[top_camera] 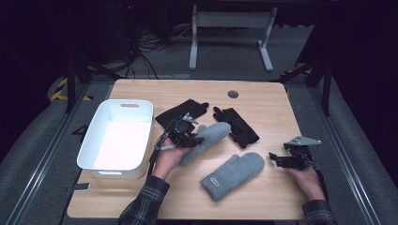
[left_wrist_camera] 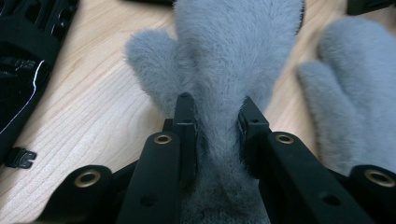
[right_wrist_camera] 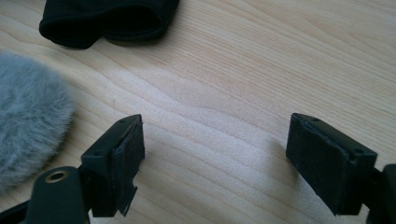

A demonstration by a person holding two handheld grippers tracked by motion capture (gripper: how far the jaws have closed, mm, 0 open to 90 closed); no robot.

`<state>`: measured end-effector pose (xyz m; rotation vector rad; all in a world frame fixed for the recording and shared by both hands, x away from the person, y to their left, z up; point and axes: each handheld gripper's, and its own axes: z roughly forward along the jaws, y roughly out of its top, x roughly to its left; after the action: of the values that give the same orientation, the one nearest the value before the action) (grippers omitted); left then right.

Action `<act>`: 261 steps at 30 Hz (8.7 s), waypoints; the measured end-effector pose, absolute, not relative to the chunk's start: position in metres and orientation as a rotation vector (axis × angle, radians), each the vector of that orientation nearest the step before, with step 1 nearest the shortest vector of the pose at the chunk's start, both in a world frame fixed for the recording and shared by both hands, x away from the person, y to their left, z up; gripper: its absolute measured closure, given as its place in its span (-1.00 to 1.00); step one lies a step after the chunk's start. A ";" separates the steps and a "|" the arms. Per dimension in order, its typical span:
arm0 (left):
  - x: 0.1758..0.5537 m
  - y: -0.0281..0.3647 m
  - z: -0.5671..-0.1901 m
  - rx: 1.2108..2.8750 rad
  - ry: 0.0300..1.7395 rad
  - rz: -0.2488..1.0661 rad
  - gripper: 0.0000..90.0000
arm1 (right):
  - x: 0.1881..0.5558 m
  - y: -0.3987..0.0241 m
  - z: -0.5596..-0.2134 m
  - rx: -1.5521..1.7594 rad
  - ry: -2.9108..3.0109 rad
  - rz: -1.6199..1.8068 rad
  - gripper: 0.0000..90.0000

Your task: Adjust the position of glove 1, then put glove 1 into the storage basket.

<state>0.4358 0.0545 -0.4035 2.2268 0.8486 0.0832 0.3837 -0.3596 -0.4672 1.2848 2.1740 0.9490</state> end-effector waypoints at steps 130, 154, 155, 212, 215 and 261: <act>0.411 -0.039 -0.436 2.339 0.554 -0.454 0.48 | 0.384 -0.359 -0.467 1.284 2.176 0.949 -0.56; 0.420 0.003 -0.383 2.292 0.592 -0.338 0.48 | 0.384 -0.359 -0.467 1.286 2.174 0.948 -0.57; 0.421 0.004 -0.381 2.290 0.593 -0.332 0.48 | 0.384 -0.359 -0.467 1.287 2.174 0.948 -0.57; 0.443 0.189 -0.294 2.130 0.924 0.018 0.46 | 0.384 -0.359 -0.467 1.290 2.171 0.947 -0.57; 0.442 0.203 -0.294 2.114 0.953 0.032 0.47 | 0.384 -0.359 -0.467 1.291 2.170 0.947 -0.57; 0.480 0.290 -0.408 2.132 1.489 0.009 -0.14 | 0.384 -0.359 -0.467 1.293 2.167 0.946 -0.57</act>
<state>0.4803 0.2897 -0.4079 2.1324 1.4891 0.0088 0.3838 -0.3587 -0.4673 1.2934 2.1670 0.9461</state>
